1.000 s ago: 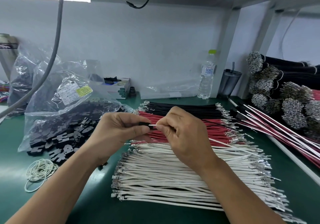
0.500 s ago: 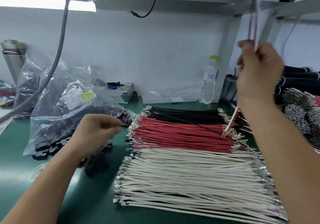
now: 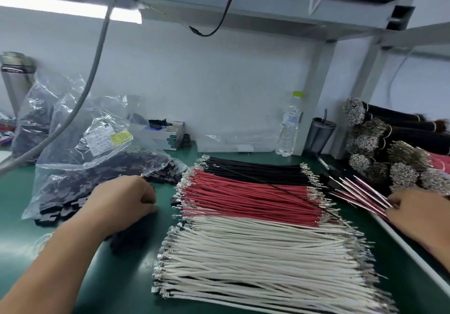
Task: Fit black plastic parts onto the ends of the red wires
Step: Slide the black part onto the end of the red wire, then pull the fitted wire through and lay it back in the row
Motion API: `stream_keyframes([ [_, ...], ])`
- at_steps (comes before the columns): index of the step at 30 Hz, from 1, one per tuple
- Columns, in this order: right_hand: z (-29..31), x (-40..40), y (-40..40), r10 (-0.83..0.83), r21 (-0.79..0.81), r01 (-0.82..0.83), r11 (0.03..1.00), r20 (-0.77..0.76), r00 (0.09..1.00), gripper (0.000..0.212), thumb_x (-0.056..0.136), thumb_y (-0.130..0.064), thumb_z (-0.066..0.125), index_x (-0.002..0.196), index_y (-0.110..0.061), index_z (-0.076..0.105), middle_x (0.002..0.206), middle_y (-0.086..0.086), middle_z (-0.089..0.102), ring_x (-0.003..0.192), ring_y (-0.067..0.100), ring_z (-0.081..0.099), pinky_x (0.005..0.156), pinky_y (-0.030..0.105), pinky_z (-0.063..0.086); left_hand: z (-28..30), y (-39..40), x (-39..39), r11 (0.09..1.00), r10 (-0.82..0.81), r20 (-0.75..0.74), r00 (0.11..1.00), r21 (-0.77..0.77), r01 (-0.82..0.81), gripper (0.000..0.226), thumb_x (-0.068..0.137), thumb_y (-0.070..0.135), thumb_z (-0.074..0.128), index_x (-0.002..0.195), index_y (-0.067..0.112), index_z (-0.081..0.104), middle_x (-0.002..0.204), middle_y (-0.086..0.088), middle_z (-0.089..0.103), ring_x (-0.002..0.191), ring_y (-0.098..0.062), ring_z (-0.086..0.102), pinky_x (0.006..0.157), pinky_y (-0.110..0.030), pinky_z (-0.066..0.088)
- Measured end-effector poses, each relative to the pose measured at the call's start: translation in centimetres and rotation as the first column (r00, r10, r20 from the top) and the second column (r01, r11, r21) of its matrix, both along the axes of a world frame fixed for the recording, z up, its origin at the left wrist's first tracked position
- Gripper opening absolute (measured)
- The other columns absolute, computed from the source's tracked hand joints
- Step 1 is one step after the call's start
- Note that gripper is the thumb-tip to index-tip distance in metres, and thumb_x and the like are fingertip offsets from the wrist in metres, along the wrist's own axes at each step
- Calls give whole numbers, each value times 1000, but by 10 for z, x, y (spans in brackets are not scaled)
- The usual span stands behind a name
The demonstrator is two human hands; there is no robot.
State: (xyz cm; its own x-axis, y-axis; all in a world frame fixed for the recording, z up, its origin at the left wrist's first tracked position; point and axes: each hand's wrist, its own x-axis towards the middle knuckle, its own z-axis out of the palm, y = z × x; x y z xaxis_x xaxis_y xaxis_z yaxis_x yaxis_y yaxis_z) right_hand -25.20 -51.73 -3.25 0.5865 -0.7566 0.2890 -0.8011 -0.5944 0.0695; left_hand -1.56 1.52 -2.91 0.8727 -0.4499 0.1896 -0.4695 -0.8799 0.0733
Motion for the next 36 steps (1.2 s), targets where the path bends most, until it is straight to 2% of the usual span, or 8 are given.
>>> stream_keyframes([
  [3, 6, 6, 28, 57, -135, -41, 990, 115, 992, 27, 69, -41, 66, 90, -28, 76, 87, 6, 65, 87, 33, 62, 69, 38, 56, 0, -2, 0, 998, 2, 5, 1000, -61, -2, 18, 84, 42, 78, 80, 26, 71, 84, 8, 72, 80, -15, 67, 70, -32, 59],
  [6, 20, 33, 84, 375, -271, -287, 919, 372, 849, 16, 79, -26, 76, 95, -28, 77, 96, 1, 69, 82, 22, 61, 61, 21, 42, 0, -8, -3, 960, 4, 69, 998, -281, 16, 8, 82, 25, 82, 87, 30, 79, 87, 13, 73, 80, -15, 67, 76, -33, 57],
  [8, 32, 71, 138, 561, -219, -522, 824, 433, 705, 10, 85, -26, 76, 94, -31, 78, 90, -10, 67, 77, 8, 55, 61, 14, 31, -3, -11, -4, 886, 0, 104, 995, -462, 48, 25, 80, 16, 86, 103, 25, 82, 93, 12, 72, 81, -12, 66, 79, -29, 53],
  [10, 35, 116, 180, 609, -32, -678, 735, 473, 637, 11, 91, -29, 71, 99, -33, 78, 92, -16, 67, 83, 4, 58, 69, 21, 42, -6, -17, -9, 800, -32, 130, 991, -591, 104, 29, 79, 9, 87, 104, 21, 82, 91, 18, 67, 77, 1, 64, 76, -8, 44],
  [18, 8, 216, 238, 580, 182, -637, 749, 285, 763, 14, 96, -24, 66, 94, -22, 79, 94, -3, 76, 91, 17, 70, 78, 34, 58, -8, -33, -21, 359, -211, 17, 977, -929, 93, 33, 76, -3, 86, 83, 29, 82, 83, 13, 79, 65, 5, 67, 62, -4, 48],
  [22, 24, 204, 235, 651, 0, -678, 735, 281, 705, 17, 98, -13, 57, 97, -14, 74, 103, 1, 68, 86, 21, 67, 75, 37, 57, -4, -32, -22, 275, -178, 47, 983, -957, 96, 32, 78, -1, 85, 85, 31, 83, 86, 11, 80, 69, 0, 70, 62, -10, 54],
  [28, 50, 127, 245, 826, -393, -775, 494, 490, 278, 21, 98, -23, 58, 111, -24, 74, 90, -11, 51, 75, 5, 52, 61, 23, 46, -2, -46, -41, 120, -497, -121, 859, -990, -70, 27, 69, 6, 85, 92, 20, 85, 86, -13, 80, 73, -22, 78, 65, -23, 61],
  [36, 13, 88, 271, 784, -293, -869, 398, 601, 156, 6, 91, -27, 74, 95, -25, 78, 84, -19, 54, 72, -7, 51, 65, 6, 36, -5, -62, -60, 174, -586, -222, 779, -974, -146, 23, 67, 10, 83, 89, 12, 83, 84, -21, 78, 72, -25, 77, 63, -25, 62],
])
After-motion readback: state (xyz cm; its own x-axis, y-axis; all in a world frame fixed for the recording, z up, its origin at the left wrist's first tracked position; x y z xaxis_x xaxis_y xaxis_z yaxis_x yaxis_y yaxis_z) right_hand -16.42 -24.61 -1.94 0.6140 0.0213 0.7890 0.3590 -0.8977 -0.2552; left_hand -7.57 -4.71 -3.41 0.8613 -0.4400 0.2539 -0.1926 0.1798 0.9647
